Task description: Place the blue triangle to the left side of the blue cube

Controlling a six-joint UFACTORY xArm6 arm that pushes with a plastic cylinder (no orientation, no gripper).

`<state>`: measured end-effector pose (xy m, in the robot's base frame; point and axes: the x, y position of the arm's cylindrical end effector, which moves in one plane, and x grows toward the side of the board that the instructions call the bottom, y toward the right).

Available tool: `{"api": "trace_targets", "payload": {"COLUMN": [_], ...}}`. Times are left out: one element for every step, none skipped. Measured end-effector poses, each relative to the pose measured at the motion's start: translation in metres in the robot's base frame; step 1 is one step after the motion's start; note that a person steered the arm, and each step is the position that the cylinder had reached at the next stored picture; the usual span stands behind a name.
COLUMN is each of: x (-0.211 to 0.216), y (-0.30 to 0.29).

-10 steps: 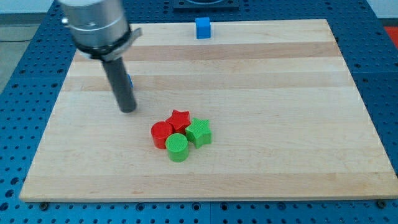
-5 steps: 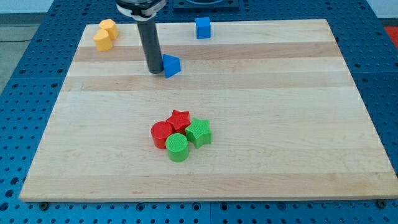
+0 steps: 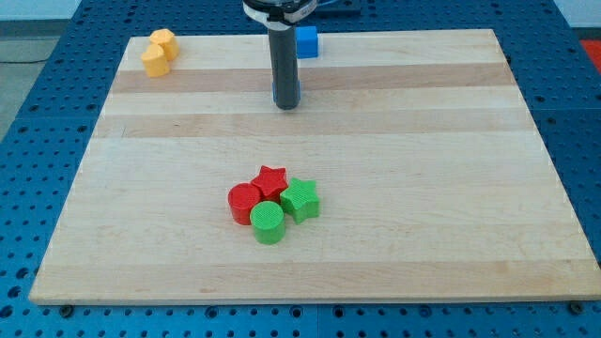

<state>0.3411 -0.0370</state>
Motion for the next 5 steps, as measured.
{"api": "trace_targets", "payload": {"x": [-0.018,-0.037,-0.055,-0.071,-0.080], "y": [0.000,0.001,0.001,0.001,0.001]}}
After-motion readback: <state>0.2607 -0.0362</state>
